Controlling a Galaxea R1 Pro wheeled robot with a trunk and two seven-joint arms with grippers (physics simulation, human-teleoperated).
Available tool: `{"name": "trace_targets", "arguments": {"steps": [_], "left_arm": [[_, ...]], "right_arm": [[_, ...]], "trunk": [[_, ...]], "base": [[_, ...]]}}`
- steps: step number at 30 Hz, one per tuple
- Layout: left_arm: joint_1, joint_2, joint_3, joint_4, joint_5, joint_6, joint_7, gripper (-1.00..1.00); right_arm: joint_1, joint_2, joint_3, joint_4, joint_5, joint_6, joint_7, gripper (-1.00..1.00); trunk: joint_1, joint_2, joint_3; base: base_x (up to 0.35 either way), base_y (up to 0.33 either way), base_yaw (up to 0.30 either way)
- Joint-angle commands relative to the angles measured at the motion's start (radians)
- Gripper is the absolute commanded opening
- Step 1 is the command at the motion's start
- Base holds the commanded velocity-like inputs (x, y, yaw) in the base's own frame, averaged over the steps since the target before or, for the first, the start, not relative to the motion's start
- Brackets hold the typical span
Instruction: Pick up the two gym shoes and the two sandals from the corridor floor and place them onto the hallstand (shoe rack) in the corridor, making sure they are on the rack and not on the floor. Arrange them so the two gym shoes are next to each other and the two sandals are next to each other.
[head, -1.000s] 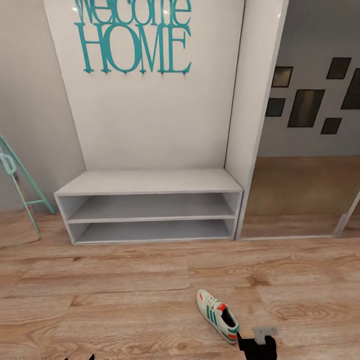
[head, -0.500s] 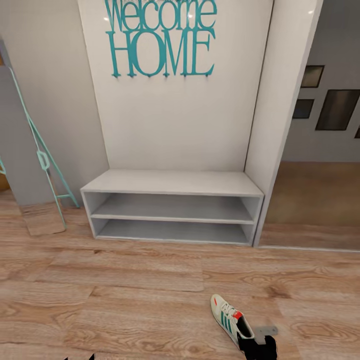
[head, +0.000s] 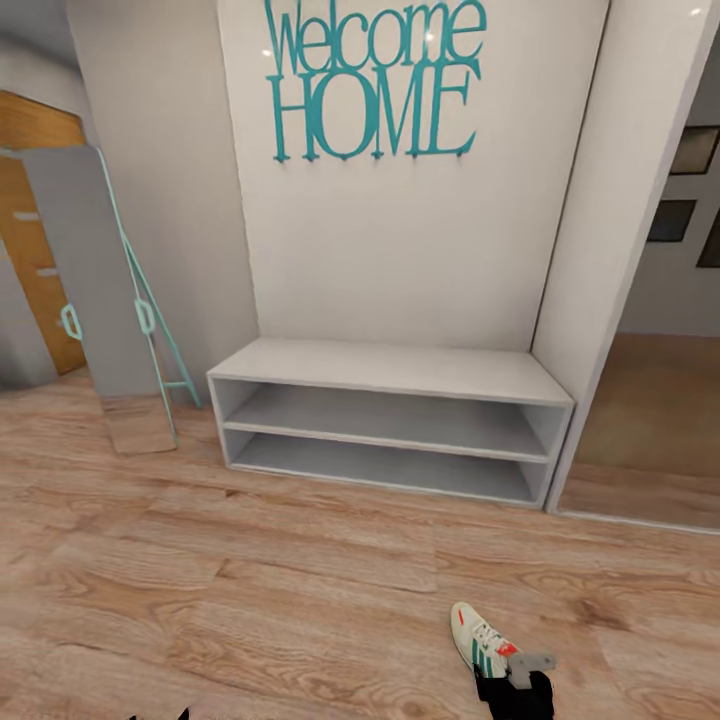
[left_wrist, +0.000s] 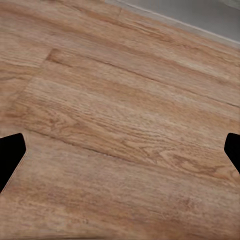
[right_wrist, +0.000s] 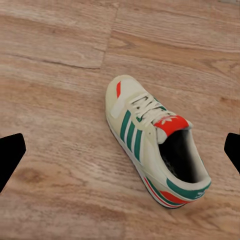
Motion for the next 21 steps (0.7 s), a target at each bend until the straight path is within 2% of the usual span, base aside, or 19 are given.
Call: {"name": "trace_targets", "arguments": {"steps": [1,21], "left_arm": [[-0.001,0.000,0.005,0.001,0.002,0.000,-0.009,1.00],[-0.001,0.000,0.005,0.001,0.002,0.000,-0.008,1.00]], "right_arm": [[0.000,0.000,0.002,0.001,0.004,-0.003,-0.003,1.00],[0.000,0.000,0.002,0.001,0.004,-0.003,-0.003,1.00]], "trunk": [[0.000,0.000,0.000],[0.000,0.000,0.013]], "base": [[0.000,0.000,0.246],[0.000,0.000,0.246]]}}
